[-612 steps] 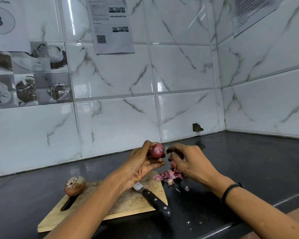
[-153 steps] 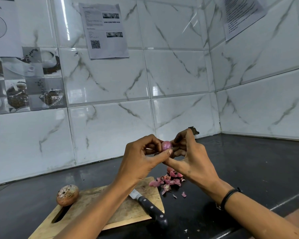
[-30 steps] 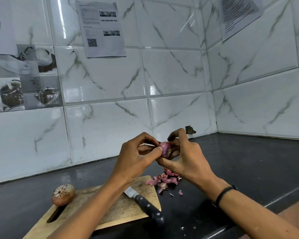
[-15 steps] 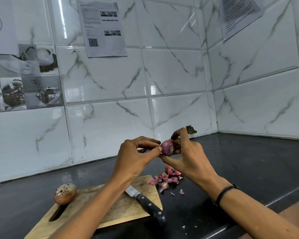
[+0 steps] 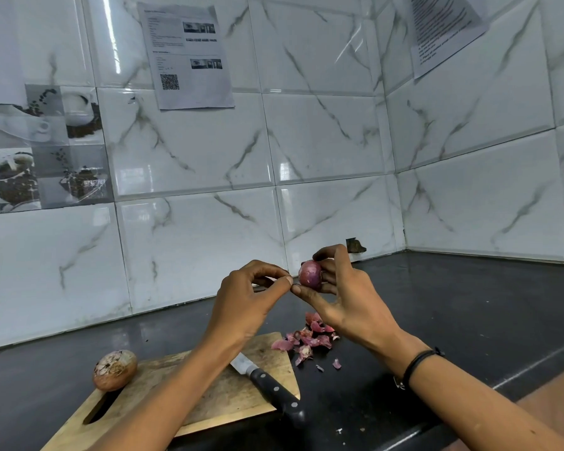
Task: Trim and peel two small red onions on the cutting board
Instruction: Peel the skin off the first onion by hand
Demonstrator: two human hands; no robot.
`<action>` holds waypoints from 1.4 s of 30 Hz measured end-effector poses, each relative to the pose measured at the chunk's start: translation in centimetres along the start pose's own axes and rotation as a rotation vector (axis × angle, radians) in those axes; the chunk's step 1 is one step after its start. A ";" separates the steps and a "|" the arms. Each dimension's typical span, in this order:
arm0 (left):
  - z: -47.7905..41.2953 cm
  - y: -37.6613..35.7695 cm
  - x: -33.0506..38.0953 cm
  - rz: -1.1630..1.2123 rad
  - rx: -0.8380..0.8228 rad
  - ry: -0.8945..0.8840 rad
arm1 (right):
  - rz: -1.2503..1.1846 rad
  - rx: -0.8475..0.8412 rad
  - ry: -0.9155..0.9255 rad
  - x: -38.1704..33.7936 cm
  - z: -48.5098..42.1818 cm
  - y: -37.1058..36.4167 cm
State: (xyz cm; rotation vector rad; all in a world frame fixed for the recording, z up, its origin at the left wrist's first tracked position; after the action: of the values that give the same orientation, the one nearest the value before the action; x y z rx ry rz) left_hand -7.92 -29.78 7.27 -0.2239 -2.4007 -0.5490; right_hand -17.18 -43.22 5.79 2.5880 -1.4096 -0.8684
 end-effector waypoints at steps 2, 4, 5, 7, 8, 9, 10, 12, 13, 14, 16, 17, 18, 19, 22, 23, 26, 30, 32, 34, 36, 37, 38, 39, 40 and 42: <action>0.2 -0.3 0.2 -0.006 -0.024 -0.011 | -0.015 -0.002 -0.005 0.0 0.1 0.0; 0.5 -0.7 1.0 0.001 -0.054 -0.066 | -0.031 -0.013 -0.007 -0.1 0.1 -0.1; 0.6 -0.9 1.6 0.010 -0.063 -0.105 | -0.040 -0.028 -0.010 -0.2 0.1 -0.2; 0.9 -1.0 2.7 0.020 -0.068 -0.188 | -0.061 -0.070 -0.021 -0.4 0.3 -0.5; 1.0 -1.0 3.2 0.020 -0.068 -0.221 | -0.065 -0.088 -0.024 -0.5 0.3 -0.6; 1.1 -1.0 3.4 0.022 -0.068 -0.241 | -0.058 -0.092 -0.022 -0.6 0.4 -0.6; 1.1 -0.9 3.5 0.028 -0.069 -0.247 | -0.045 -0.085 -0.020 -0.6 0.4 -0.5; 1.1 -0.8 3.5 0.037 -0.075 -0.246 | -0.064 -0.081 -0.044 -0.4 0.4 -0.2; 1.0 -0.8 3.4 0.025 -0.080 -0.251 | -0.108 -0.095 -0.072 -0.2 0.3 -0.3; 1.0 -0.9 3.5 0.003 -0.089 -0.264 | -0.164 -0.120 -0.106 0.1 0.3 -0.6; 1.1 -1.2 3.5 -0.036 -0.117 -0.286 | -0.292 -0.179 -0.171 0.2 0.3 -1.2; 1.1 -1.3 3.5 -0.041 -0.132 -0.286 | -0.358 -0.203 -0.200 0.3 0.3 -1.4; 1.1 -1.4 3.4 -0.035 -0.146 -0.280 | -0.423 -0.224 -0.229 0.4 0.4 -1.6; 1.0 -1.4 3.4 -0.026 -0.153 -0.276 | -0.484 -0.242 -0.257 0.6 0.4 -1.8; 0.9 -1.1 3.6 0.009 -0.136 -0.279 | -0.642 -0.243 -0.324 1.5 0.4 -2.0; 1.0 -1.1 3.7 0.010 -0.128 -0.286 | -0.687 -0.240 -0.342 1.7 0.4 -2.1; 1.1 -1.3 4.2 -0.057 -0.124 -0.348 | -0.737 -0.256 -0.368 2.0 0.4 -2.5; 1.1 -1.2 4.2 -0.094 -0.130 -0.345 | -0.712 -0.264 -0.383 2.1 0.5 -2.6; 1.1 -1.1 4.1 -0.085 -0.125 -0.335 | -0.708 -0.266 -0.387 2.1 0.6 -2.6; 0.9 -1.0 3.8 -0.054 -0.121 -0.301 | -0.694 -0.266 -0.392 2.1 0.6 -2.6; 0.8 -0.8 3.3 -0.010 -0.120 -0.247 | -0.683 -0.266 -0.394 2.2 0.6 -2.6; 0.7 -0.8 3.1 0.007 -0.121 -0.228 | -0.680 -0.266 -0.395 2.1 0.6 -2.6; 0.7 -0.8 3.1 0.016 -0.126 -0.218 | -0.678 -0.266 -0.396 2.1 0.6 -2.6; 0.8 -0.9 3.1 0.016 -0.133 -0.219 | -0.677 -0.267 -0.397 2.1 0.6 -2.5; 0.8 -1.0 3.2 0.012 -0.141 -0.227 | -0.673 -0.269 -0.399 2.0 0.6 -2.5; 0.9 -1.2 3.4 0.006 -0.154 -0.244 | -0.658 -0.271 -0.399 2.0 0.7 -2.5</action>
State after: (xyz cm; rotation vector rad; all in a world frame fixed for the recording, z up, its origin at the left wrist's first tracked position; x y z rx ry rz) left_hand -11.36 -30.35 8.39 -0.3846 -2.5922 -0.7421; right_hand -14.82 -43.22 3.58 2.7665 -0.3901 -1.5903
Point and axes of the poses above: each hand's wrist, its own z-axis away from the middle knuckle, its own y-axis out of the back of the hand, x = y × z, the point moved 10 cm from there along -z, towards the middle knuckle, and after that the axes turned 3 degrees about z, right-handed, at the moved point
